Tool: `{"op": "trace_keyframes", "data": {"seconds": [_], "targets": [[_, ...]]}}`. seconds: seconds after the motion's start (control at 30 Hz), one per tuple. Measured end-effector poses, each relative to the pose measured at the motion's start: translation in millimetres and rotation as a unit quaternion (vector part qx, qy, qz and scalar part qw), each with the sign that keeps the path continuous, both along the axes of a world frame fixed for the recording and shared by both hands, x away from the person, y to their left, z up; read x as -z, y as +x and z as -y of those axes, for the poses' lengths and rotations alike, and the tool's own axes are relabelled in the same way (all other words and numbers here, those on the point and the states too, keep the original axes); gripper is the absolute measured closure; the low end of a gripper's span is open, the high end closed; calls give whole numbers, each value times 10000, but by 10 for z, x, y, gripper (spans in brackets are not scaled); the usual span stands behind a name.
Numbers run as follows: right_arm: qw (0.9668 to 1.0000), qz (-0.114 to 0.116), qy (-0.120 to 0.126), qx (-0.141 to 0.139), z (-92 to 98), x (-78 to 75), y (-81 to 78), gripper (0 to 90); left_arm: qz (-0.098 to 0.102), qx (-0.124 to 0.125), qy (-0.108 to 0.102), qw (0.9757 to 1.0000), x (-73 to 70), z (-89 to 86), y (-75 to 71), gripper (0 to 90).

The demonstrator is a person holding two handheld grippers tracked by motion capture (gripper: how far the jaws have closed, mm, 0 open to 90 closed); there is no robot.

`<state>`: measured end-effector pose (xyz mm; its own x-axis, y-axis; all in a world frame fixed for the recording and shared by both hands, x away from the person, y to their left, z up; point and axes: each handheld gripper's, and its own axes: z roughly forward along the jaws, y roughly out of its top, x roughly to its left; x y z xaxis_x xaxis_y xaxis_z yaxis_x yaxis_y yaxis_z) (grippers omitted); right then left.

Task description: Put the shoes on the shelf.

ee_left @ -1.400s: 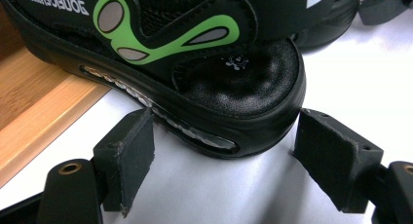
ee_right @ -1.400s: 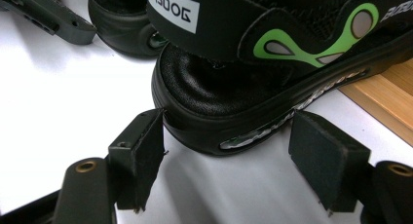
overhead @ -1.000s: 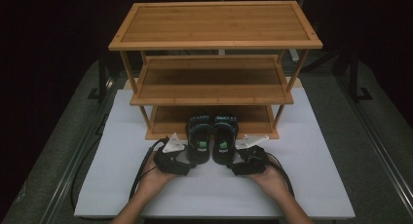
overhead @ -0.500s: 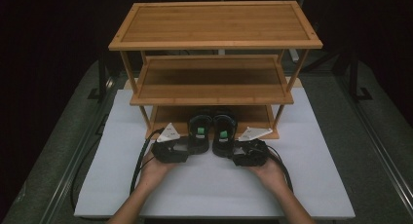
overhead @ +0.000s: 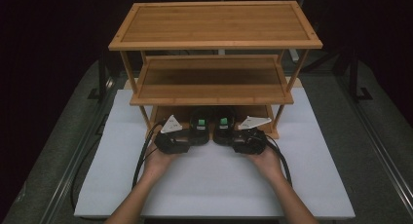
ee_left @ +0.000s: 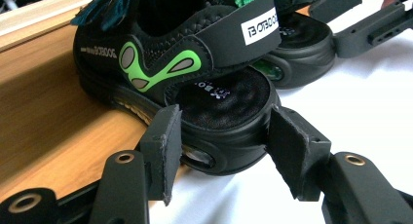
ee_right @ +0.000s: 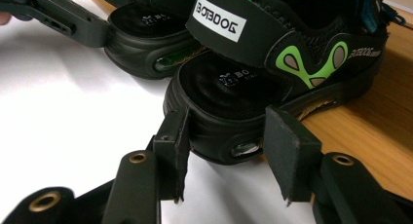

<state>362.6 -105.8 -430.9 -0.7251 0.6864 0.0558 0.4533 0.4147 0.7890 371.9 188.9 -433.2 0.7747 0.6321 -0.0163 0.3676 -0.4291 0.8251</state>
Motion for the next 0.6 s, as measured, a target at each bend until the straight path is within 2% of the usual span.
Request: {"op": "trace_keyframes", "data": {"seconds": [0.33, 0.6], "targets": [[9998, 0, -15, 178, 9, 27, 176, 554, 3, -154, -15, 9999, 32, 28, 170, 479], [9997, 13, 15, 229, 6, 53, 240, 556, -6, -174, 22, 9998, 35, 47, 227, 478]]}}
